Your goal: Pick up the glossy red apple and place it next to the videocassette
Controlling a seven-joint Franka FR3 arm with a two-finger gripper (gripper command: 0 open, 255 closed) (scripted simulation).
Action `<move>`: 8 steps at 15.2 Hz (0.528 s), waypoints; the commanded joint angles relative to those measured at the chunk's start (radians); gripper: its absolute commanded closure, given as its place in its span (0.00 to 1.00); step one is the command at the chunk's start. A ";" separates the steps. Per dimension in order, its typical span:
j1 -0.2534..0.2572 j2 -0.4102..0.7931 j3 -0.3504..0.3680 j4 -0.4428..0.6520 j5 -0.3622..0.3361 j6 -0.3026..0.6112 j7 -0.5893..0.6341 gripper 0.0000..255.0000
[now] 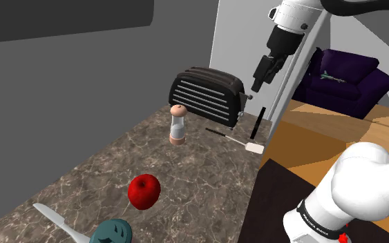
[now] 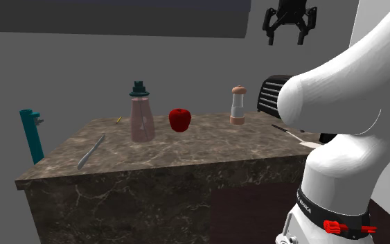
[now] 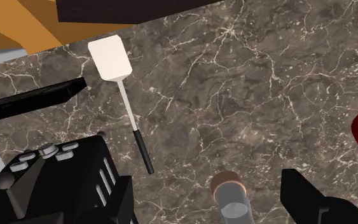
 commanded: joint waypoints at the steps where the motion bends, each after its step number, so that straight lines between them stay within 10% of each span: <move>1: 0.000 0.000 0.000 0.000 0.000 0.000 0.000 0.00; 8: 0.063 0.085 0.114 -0.058 0.070 0.157 0.065 0.00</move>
